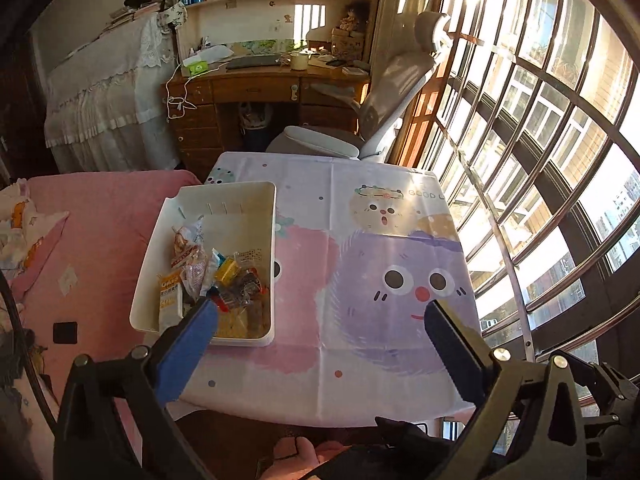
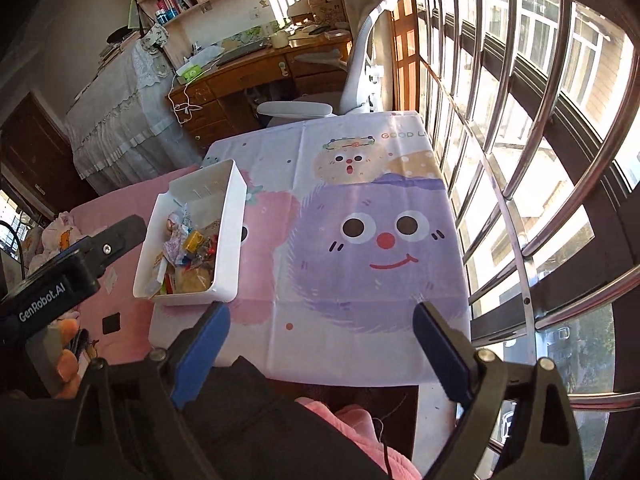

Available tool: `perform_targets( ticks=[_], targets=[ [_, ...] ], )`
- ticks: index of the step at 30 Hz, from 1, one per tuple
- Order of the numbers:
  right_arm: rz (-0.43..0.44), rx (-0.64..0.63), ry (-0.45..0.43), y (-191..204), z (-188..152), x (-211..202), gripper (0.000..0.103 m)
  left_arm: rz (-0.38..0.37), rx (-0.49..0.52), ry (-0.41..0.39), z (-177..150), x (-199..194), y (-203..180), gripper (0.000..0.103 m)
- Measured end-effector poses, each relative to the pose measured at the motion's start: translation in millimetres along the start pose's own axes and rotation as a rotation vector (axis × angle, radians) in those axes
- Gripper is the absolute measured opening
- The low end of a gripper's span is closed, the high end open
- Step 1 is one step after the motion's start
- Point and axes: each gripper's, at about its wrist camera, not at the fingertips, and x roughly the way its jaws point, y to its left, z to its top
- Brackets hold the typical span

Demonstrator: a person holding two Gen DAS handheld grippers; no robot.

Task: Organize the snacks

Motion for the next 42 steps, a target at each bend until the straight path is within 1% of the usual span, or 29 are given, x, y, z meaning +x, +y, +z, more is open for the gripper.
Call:
perform_targets(
  ticks=[2, 4, 9, 14, 20, 29, 42],
  targets=[
    [-0.005, -0.005, -0.008, 5.2, -4.7, -0.6, 0.101, 0.012, -0.006, 0.001, -4.8, -1.9, 4.7, 0.103],
    [-0.006, -0.003, -0.036, 8.8, -7.4, -4.1, 0.103, 0.034, 0.002, -0.003, -8.6, -4.2, 8.1, 0.103],
    [-0.012, -0.008, -0.064, 19.7, -13.1, -6.2, 0.103, 0.080, 0.011, -0.049, -13.7, -14.0, 15.2, 0.103],
    [-0.013, 0.000, -0.038, 23.9, -13.8, 3.7, 0.103, 0.097, 0.009, -0.056, -14.2, -14.4, 22.1, 0.103],
    [-0.016, -0.032, -0.020, 33.2, -11.5, 8.2, 0.103, 0.094, 0.007, -0.054, -14.4, -14.0, 24.3, 0.103],
    [-0.033, -0.022, 0.005, 29.3, -10.9, 12.8, 0.103, 0.079, 0.020, -0.035, -16.7, -6.1, 22.2, 0.103],
    [-0.049, -0.012, 0.023, 26.0, -9.2, 16.7, 0.103, 0.077, 0.024, -0.024, -16.0, -1.3, 16.1, 0.103]
  ],
)
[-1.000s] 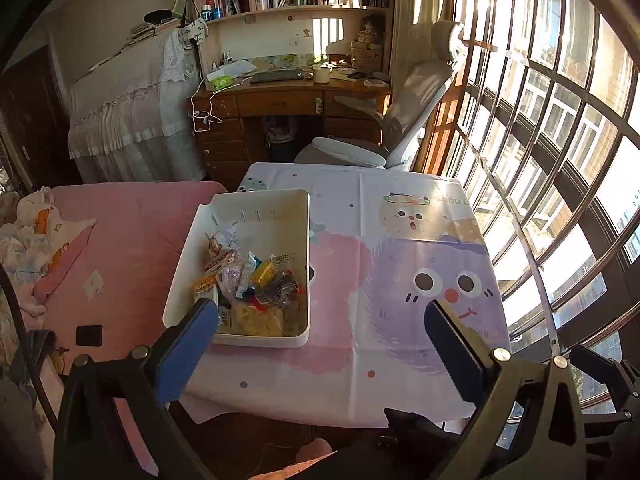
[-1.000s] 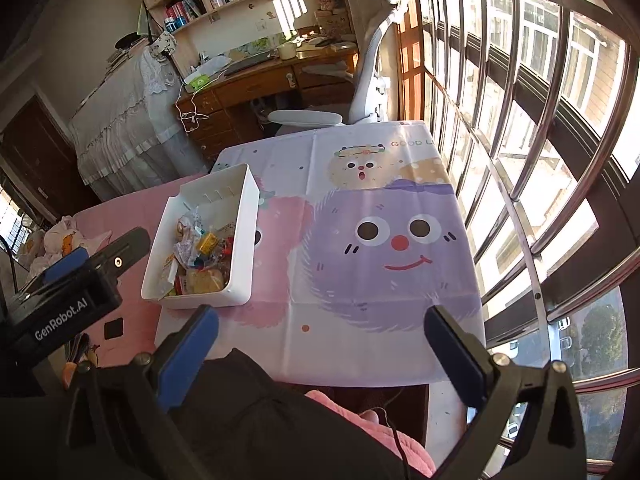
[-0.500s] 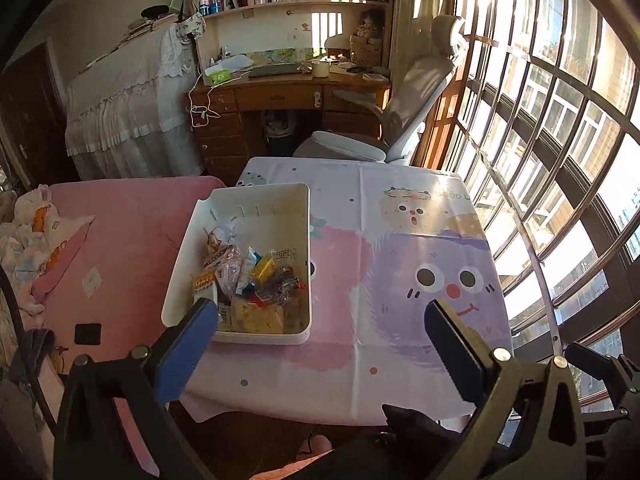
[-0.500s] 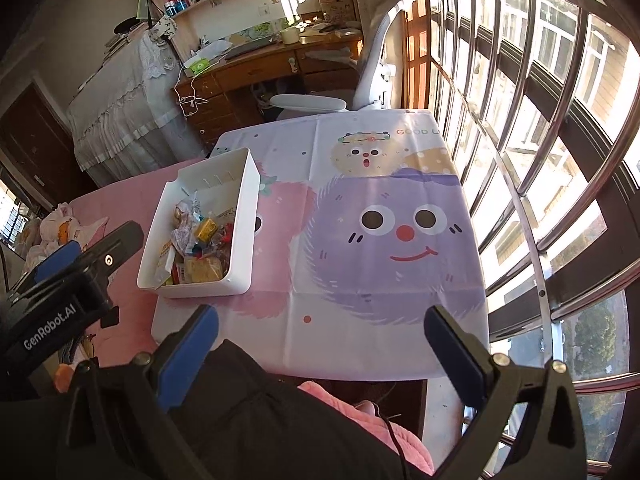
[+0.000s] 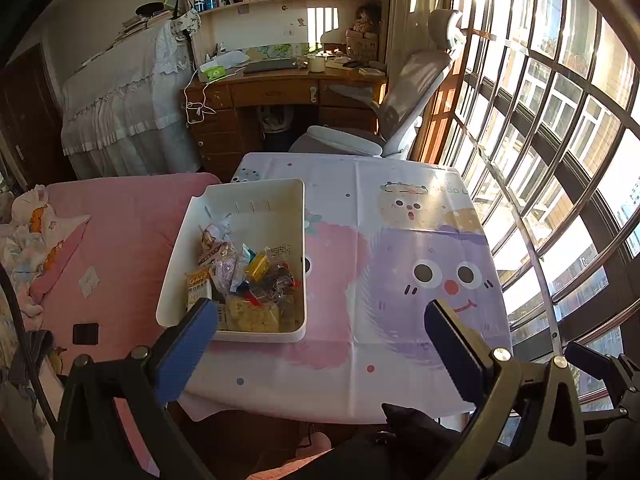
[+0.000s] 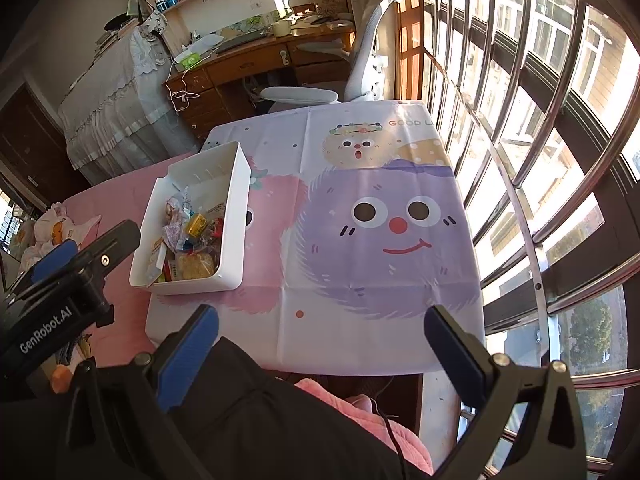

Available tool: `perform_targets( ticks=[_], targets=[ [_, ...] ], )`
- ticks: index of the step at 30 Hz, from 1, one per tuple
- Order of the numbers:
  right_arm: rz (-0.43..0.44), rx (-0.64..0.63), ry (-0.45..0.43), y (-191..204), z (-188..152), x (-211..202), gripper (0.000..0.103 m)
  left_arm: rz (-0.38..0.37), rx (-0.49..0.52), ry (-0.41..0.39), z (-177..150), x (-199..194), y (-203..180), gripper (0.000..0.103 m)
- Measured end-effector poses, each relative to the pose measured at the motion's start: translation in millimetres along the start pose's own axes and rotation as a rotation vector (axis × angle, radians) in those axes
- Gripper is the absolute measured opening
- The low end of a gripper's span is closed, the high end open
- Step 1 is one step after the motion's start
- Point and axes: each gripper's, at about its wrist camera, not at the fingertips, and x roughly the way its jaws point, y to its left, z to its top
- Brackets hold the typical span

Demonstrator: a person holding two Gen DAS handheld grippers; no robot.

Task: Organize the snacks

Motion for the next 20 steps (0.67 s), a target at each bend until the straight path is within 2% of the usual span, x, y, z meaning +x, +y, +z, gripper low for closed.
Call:
perform_targets(
  ticks=[20],
  targets=[
    [0.002, -0.001, 0.008, 0.0, -1.5, 4.9, 0.103, -0.001, 0.001, 0.002, 0.5, 0.6, 1.1, 0.103]
  ],
)
